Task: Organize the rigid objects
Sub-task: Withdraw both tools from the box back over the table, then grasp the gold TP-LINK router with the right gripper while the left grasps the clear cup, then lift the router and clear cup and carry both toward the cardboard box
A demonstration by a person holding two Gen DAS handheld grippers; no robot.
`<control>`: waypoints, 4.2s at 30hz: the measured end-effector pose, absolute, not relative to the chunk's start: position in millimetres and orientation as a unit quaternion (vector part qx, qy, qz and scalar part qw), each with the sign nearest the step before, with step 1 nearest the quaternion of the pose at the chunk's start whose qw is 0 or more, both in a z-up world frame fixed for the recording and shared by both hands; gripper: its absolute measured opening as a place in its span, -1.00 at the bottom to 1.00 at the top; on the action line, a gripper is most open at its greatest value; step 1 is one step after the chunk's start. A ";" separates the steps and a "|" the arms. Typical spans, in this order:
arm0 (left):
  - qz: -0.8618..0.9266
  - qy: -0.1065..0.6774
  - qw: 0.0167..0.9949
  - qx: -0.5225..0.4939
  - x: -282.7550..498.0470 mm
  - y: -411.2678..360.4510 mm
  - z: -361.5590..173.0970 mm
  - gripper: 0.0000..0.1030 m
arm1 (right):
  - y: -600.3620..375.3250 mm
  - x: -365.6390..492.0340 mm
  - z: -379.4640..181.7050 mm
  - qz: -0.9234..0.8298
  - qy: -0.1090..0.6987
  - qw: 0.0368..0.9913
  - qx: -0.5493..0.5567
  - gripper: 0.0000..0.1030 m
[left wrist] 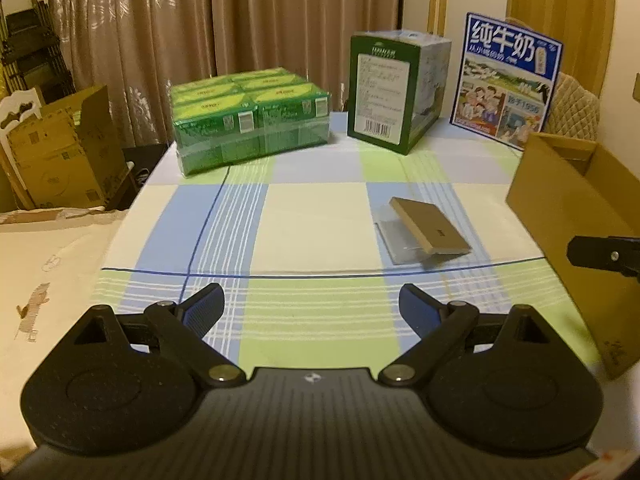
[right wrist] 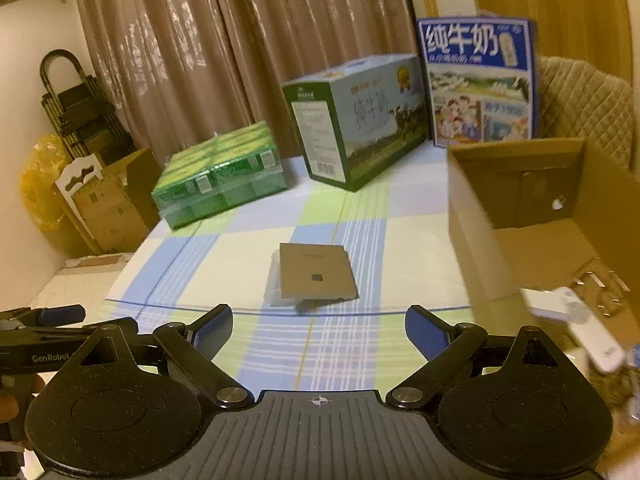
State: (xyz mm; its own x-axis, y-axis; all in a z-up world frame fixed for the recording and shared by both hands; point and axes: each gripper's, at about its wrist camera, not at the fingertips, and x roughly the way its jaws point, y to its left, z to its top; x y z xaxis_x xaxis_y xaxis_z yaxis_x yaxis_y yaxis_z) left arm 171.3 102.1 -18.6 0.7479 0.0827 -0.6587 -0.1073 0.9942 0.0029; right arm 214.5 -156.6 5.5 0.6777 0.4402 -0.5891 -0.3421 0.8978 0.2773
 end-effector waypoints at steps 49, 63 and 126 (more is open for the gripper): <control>-0.012 0.360 0.932 -0.038 281.7 126.0 -78.3 0.78 | -99.7 335.0 -105.2 0.200 0.360 0.911 -0.029 0.62; -0.059 0.367 0.925 -0.076 298.9 95.4 -94.5 0.65 | -111.0 289.6 -107.9 0.197 0.353 0.914 -0.030 0.62; -0.052 0.389 0.918 0.051 106.9 8.6 -110.6 -0.08 | -170.7 108.1 -111.1 0.156 0.375 0.913 -0.037 0.68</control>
